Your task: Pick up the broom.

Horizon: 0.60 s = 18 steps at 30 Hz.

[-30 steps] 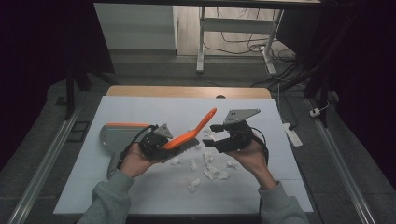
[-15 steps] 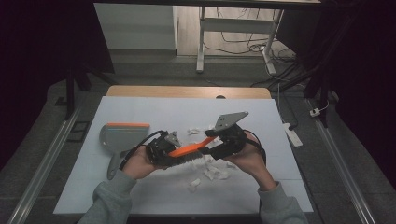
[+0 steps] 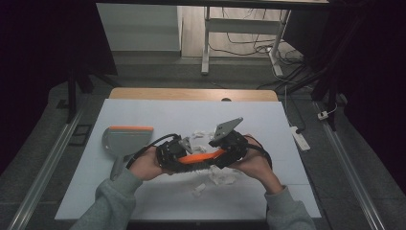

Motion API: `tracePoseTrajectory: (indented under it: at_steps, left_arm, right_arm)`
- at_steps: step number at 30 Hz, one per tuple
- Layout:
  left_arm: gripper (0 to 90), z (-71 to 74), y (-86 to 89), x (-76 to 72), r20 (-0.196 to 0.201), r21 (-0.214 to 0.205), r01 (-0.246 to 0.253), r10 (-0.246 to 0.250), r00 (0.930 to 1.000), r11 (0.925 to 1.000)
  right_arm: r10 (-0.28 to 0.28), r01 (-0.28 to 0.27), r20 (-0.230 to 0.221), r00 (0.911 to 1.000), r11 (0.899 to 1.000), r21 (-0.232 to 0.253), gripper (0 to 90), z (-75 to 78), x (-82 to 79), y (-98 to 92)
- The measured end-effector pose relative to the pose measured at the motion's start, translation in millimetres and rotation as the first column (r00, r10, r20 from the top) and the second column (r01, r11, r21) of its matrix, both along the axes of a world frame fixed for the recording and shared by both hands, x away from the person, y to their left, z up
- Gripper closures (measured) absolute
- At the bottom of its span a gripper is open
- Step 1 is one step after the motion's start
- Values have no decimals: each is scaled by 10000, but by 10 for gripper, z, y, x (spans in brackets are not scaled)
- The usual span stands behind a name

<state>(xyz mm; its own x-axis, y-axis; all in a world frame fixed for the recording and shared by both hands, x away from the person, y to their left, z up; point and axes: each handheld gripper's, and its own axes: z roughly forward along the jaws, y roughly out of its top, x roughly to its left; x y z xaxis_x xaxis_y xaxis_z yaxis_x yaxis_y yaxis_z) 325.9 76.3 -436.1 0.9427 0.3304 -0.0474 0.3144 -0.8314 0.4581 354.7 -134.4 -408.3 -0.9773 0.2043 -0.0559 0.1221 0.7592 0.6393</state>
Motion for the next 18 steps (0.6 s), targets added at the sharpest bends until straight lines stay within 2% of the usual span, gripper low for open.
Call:
tracePoseTrajectory:
  at_steps: [1,5,6,7,9,10,13,14,15,18]
  left_arm:
    - [782,24,-21,7,-48,91,192,-192,9998,9998]
    - [782,64,-58,27,-136,250,421,-418,9990,9988]
    - [782,64,-58,27,-136,250,421,-418,9990,9988]
    - [782,71,-67,33,-144,350,471,-466,9988,9983]
    - [782,75,-82,45,-257,430,535,-524,9983,9976]
    - [782,84,-91,57,-328,607,737,-718,9969,9954]
    - [782,92,-100,55,-358,654,853,-831,9959,9942]
    - [782,100,-101,55,-365,665,941,-919,9951,9933]
    - [782,115,-100,55,-370,629,1128,-1106,9932,9916]
    - [782,116,-93,54,-413,590,1229,-1206,9918,9907]
  right_arm:
    - [90,-90,19,10000,9999,-107,358,-8,-1,11]
    - [425,-432,-106,9990,9967,-691,374,-56,-12,77]
    - [425,-432,-106,9990,9967,-691,374,-56,-12,77]
    - [469,-487,-205,9987,9942,-964,403,-87,-14,106]
    - [624,-659,-328,9975,9909,-1174,434,-123,-14,121]
    - [771,-810,-347,9964,9883,-1291,476,-141,-9,125]
    - [998,-1006,-131,9949,9808,-1669,570,-183,-20,143]
    - [1074,-1070,-67,9942,9795,-1709,616,-195,-25,150]
    - [1231,-1251,-226,9921,9770,-1726,637,-198,-32,154]
    - [1629,-1637,-193,9865,9712,-1733,670,-212,-62,147]
